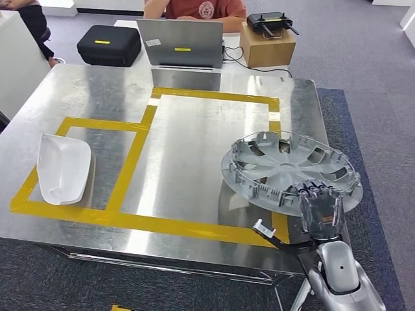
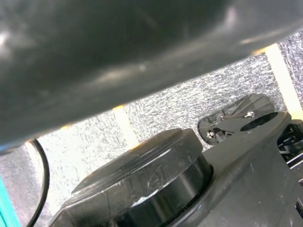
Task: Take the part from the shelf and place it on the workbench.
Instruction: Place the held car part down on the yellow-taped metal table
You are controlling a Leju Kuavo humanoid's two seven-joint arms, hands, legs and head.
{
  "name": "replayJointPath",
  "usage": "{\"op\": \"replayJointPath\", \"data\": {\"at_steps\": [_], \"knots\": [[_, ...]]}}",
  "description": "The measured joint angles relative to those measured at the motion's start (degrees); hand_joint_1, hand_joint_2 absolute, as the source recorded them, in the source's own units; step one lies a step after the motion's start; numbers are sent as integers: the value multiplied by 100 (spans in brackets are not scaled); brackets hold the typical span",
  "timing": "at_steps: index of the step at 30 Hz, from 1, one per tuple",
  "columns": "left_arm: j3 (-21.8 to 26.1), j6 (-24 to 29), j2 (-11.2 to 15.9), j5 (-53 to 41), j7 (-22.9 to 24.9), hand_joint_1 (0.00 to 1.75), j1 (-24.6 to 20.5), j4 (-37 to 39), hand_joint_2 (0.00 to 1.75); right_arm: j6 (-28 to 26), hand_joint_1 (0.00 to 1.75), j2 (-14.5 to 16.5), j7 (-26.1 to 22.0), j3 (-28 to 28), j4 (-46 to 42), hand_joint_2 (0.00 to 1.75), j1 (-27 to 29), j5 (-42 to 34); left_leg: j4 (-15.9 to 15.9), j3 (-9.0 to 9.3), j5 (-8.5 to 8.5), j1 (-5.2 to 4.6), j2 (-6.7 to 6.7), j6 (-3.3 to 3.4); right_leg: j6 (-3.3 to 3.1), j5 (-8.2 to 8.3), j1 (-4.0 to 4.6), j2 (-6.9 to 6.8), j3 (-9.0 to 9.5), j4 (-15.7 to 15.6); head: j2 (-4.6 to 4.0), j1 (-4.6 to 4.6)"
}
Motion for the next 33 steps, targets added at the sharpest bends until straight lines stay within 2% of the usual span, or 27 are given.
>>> {"op": "replayJointPath", "data": {"at_steps": [5, 8, 13, 19, 21, 23, 25, 29, 31, 33], "knots": [[-20, 24, -1, -42, -8, 0, -15, 0, 0, -2, 175, 182, -1363, 16, -425, 175, 12, -6, 0, -2, 0, 3, 0, -1, -1, 0, 1, -2, -3, 0, 0, 0], [-26, 25, 0, -53, -11, 0, -17, 0, 0, -2, 175, 368, -1840, -17, -627, 175, 28, -13, 0, -3, 1, 4, 0, -1, -1, -1, 3, -2, -4, 1, 0, -1], [-30, 25, 0, -61, -14, 0, -18, 0, 0, 0, 175, 601, -2136, -91, -795, 175, 51, -17, 0, -4, 1, 3, 0, -2, 0, 0, 4, -1, -3, 0, 0, 1], [-31, 13, 0, -82, -16, 0, -18, 0, 0, 0, 175, 672, -2134, -190, -807, 175, 91, -17, 1, -4, 1, -1, 0, -1, 4, 3, 0, -1, -3, 0, 0, 1], [-31, 4, 1, -86, -16, 0, -19, 0, 0, 0, 175, 672, -1997, -211, -790, 175, 102, -19, 1, -4, 1, -1, 0, -1, 4, 3, -1, -1, -4, 0, 0, 1], [-31, -8, 2, -91, -16, 0, -20, 0, 0, 0, 175, 641, -1634, -222, -719, 175, 100, -20, 1, -4, 1, -1, 0, -1, 4, 3, -1, -2, -4, 0, 0, 0], [-31, -17, 2, -98, -16, 0, -22, 0, 0, 1, 175, 522, -918, -172, -567, 175, 64, -19, 1, -5, 1, -1, 0, -1, 4, 3, -1, -2, -3, 0, 0, -1], [-31, -28, 2, -116, -16, 0, -28, 0, 0, 2, 175, 8, 720, 273, -120, 175, -117, -15, 1, -6, 3, -2, 0, 1, 8, 6, -2, 0, -3, 0, 0, 2], [-31, -28, 4, -126, -16, 0, -31, 0, 0, 2, 175, -229, 1149, 541, 71, 175, -203, -13, 3, -6, 3, -3, 0, 1, 9, 8, -2, 3, -4, 0, 0, 2], [-31, -29, 7, -136, -16, 0, -37, 0, 0, 2, 175, -413, 1375, 777, 207, 175, -267, -11, 4, -6, 3, -3, 0, 1, 8, 9, -3, 3, -5, 0, 0, 1]]}}
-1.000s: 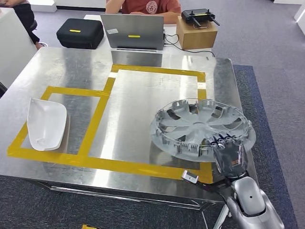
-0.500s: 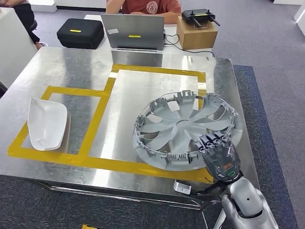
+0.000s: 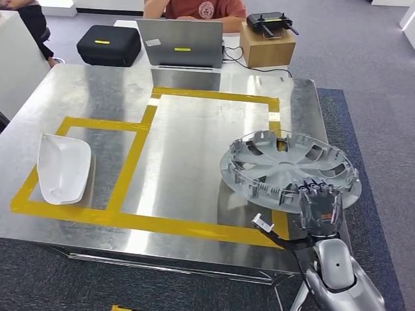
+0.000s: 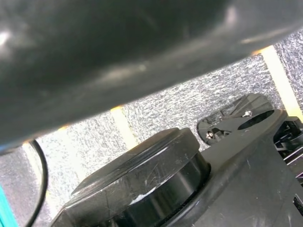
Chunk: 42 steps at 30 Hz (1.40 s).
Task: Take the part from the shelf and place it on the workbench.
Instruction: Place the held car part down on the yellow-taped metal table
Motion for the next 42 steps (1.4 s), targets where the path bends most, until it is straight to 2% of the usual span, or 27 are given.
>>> {"op": "replayJointPath", "data": {"at_steps": [9, 15, 23, 31, 42], "knots": [[1, -14, -1, -8, 0, 0, -12, 0, 0, -1, 175, -314, 278, 535, 306, 175, -193, 0, 0, 0, 3, 6, 0, -4, -1, 0, 3, -1, -2, 1, 0, -1], [0, -19, -1, -31, 1, 0, -26, 0, 0, 0, 175, -345, 469, 906, 439, 175, -395, 2, 0, 0, 9, 6, 0, -7, -4, 5, 3, 0, -1, 2, 0, -1], [0, -28, -1, -73, 9, 0, -77, 0, 0, -2, 175, -339, 448, 1345, 584, 175, -681, 4, 0, -2, 16, 5, 0, -3, -4, 11, 3, -4, -1, 1, 0, -1], [-7, -33, -1, -147, 60, 0, -107, 0, 0, -2, 175, -87, -49, 1545, 655, 175, -843, 4, 0, -3, 16, 6, 0, -3, -5, 12, 3, -1, -3, 2, 0, -1], [-9, -58, 0, -193, 94, 0, -120, 0, 0, -2, 175, 156, -269, 1864, 835, 175, -1067, 4, 0, -4, 20, 5, 0, -3, -5, 13, 4, -3, -4, 3, 0, -1]]}}
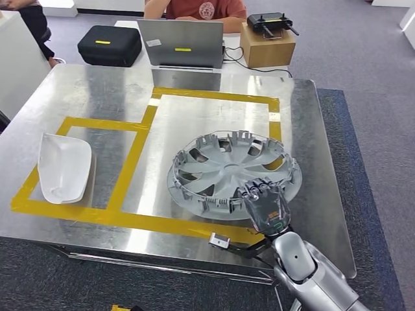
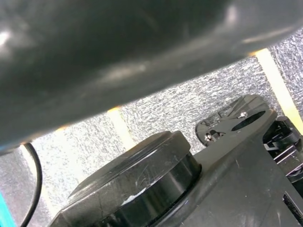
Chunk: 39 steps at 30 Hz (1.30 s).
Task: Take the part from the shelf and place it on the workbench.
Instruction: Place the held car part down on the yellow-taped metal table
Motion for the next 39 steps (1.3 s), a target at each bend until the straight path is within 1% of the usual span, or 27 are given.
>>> {"op": "replayJointPath", "data": {"at_steps": [5, 13, 20, 28, 32, 33, 37, 39], "knots": [[2, -5, 1, -6, 0, 0, -6, 0, 0, 0, 175, 72, -212, 28, 39, 175, 1, 0, 0, 0, 0, -1, 0, 0, 0, 0, -1, 0, 0, 0, 0, 0], [2, -10, 2, -16, 1, 0, -10, 0, 0, 0, 175, 110, -141, 47, 167, 175, -4, 0, 0, 1, 0, -1, 0, 0, 0, 1, -1, 0, 0, 0, 0, 0], [2, -19, 3, -39, 2, 0, -8, 0, 0, 0, 175, 159, -309, -170, 299, 175, 93, 0, 0, 0, 0, -1, 0, 1, 2, 2, -1, 0, 0, 0, 0, -1], [2, -25, 13, -41, 2, 0, -8, 0, 0, 0, 175, 194, -336, -302, 352, 175, 118, 0, 0, 0, 1, -1, 0, 1, 4, 4, -1, 0, -1, -1, 0, -1], [2, -25, 17, -43, 2, 0, -8, 0, 175, 0, 0, 199, -335, -333, 370, 175, 126, 0, 0, 0, 1, -1, 0, 1, 4, 4, -1, 0, -1, -1, 0, -1], [2, -26, 17, -44, 0, 0, -8, 0, 175, 0, 0, 201, -335, -352, 376, 175, 133, 0, 0, 0, 1, -1, 0, 1, 5, 4, -1, 0, 0, -1, 0, -1], [2, -41, 20, -45, -46, 0, 1, 0, 0, 0, 0, 226, -348, -503, 384, 175, 201, 0, 0, 0, 1, -1, 0, 1, 5, 5, -1, 0, 0, -1, 0, -1], [2, -44, 21, -48, -79, 0, 5, 0, 0, 0, 0, 230, -343, -584, 384, 175, 232, 0, 0, 0, 1, -1, 0, 1, 5, 5, -1, 0, -1, -1, 0, 0]]}}
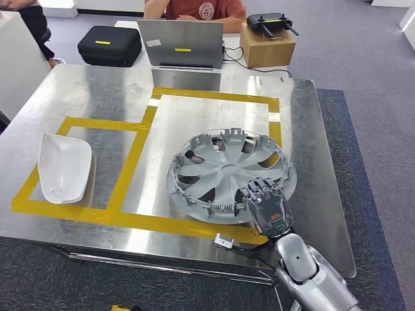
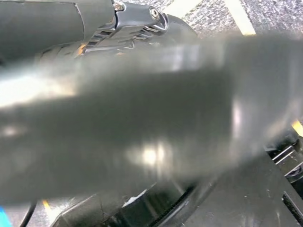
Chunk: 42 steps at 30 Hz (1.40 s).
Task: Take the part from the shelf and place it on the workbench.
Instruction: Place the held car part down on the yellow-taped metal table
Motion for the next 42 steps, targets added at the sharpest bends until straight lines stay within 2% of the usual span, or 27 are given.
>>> {"op": "replayJointPath", "data": {"at_steps": [14, 17, 19, 23, 25, 30, 35, 42], "knots": [[2, 0, 3, -13, -15, 0, 2, 0, 0, -2, 0, -4, 442, -74, -2, 175, 8, 0, 0, 0, 2, 0, 0, 2, 0, 1, 0, 0, 0, 0, 0, 0], [4, -8, 1, -15, -15, 0, 2, 0, 0, -2, 0, -3, 412, -62, -1, 175, -1, -16, 0, 0, 2, 0, 0, 2, 0, 1, 0, 0, 0, 0, 0, 0], [6, -18, 1, -18, -15, 0, 2, 0, 0, -2, 0, 37, 116, -107, 7, 175, 12, -126, 0, 0, 2, 0, 0, 2, 0, 1, 0, 0, 0, 0, 0, 1], [10, -29, -3, -34, -13, 0, 1, 0, 0, -2, 0, 289, -927, -395, 30, 175, 75, -395, 0, 0, 2, 0, 0, 2, 0, 2, 0, 0, 0, 0, 0, -1], [12, -32, -5, -54, -13, 0, 1, 0, 0, -2, 0, 431, -1276, -503, 25, 175, 86, -402, 0, 0, 3, 1, 0, 1, -1, 2, 0, 1, 0, 0, 0, 0], [14, -50, -16, -89, -11, 0, -3, 0, 0, -2, 0, 686, -1623, -473, -158, 175, 81, -446, 0, 0, 4, 2, 0, -1, -2, 3, 1, 1, -1, 1, 0, 0], [17, -70, -27, -126, -6, 0, -6, 0, 0, -2, 0, 865, -2135, -204, -351, 175, 61, -966, 0, 0, 4, 2, 0, -1, -3, 3, 1, 1, -1, 1, 0, 0], [21, -82, -28, -138, -6, 0, -7, 0, 0, -2, 0, 970, -2237, -32, -451, 175, 51, -1075, 0, 0, 4, 0, 0, -1, -3, 3, 1, 1, 0, 1, 0, 0]]}}
